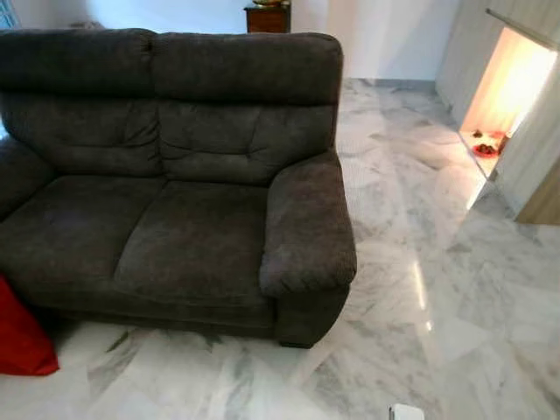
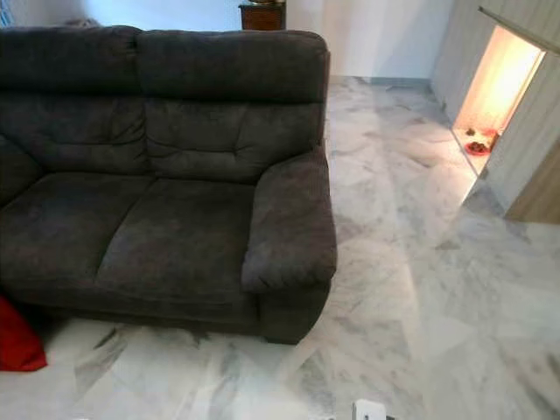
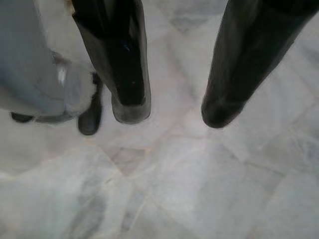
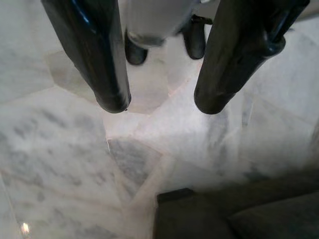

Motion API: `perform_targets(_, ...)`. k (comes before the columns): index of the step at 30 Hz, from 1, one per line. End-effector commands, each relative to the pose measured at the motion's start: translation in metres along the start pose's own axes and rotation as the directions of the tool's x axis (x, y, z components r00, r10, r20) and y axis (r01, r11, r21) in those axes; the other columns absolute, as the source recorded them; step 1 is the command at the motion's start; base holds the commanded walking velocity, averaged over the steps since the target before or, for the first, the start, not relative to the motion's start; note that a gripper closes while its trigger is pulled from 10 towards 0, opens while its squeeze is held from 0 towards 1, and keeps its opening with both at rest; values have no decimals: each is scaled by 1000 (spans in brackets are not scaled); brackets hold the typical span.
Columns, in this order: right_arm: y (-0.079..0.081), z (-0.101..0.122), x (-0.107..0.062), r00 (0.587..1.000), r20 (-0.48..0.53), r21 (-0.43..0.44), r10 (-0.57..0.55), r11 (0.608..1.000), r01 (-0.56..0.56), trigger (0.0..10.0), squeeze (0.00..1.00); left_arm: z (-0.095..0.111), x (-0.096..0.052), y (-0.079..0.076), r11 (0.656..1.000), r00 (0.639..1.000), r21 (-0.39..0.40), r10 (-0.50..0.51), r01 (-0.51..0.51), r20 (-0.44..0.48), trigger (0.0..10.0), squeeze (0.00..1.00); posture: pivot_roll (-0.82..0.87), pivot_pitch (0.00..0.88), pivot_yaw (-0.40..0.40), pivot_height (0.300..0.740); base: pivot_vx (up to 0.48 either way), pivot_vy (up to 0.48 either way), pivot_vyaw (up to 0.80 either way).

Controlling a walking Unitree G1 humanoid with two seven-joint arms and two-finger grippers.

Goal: Move the pillow to the sofa from floor

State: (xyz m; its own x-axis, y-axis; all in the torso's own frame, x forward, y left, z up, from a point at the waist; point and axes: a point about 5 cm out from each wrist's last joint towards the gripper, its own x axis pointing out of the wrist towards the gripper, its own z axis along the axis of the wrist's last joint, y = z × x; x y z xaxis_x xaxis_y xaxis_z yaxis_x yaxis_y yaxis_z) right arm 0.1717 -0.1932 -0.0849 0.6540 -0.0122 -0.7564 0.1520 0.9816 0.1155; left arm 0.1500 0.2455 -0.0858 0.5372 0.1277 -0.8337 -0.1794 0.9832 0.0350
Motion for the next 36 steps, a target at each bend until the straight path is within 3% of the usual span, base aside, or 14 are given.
perform_targets(1, 7, -1, 1, 1000, -2, 15, 14, 1000, -14, 10000, 0, -6, -3, 10, 1000, 999, 6, 23, -23, -24, 10000, 0, -42, 72, 52, 740, 0, 480, 0)
perform_targets(36, 8, -4, 1, 1000, -16, 39, 10, 999, -9, 10000, 0, -8, -3, 10, 1000, 999, 18, 13, -12, -30, 10000, 0, -43, 45, 60, 740, 0, 480, 0)
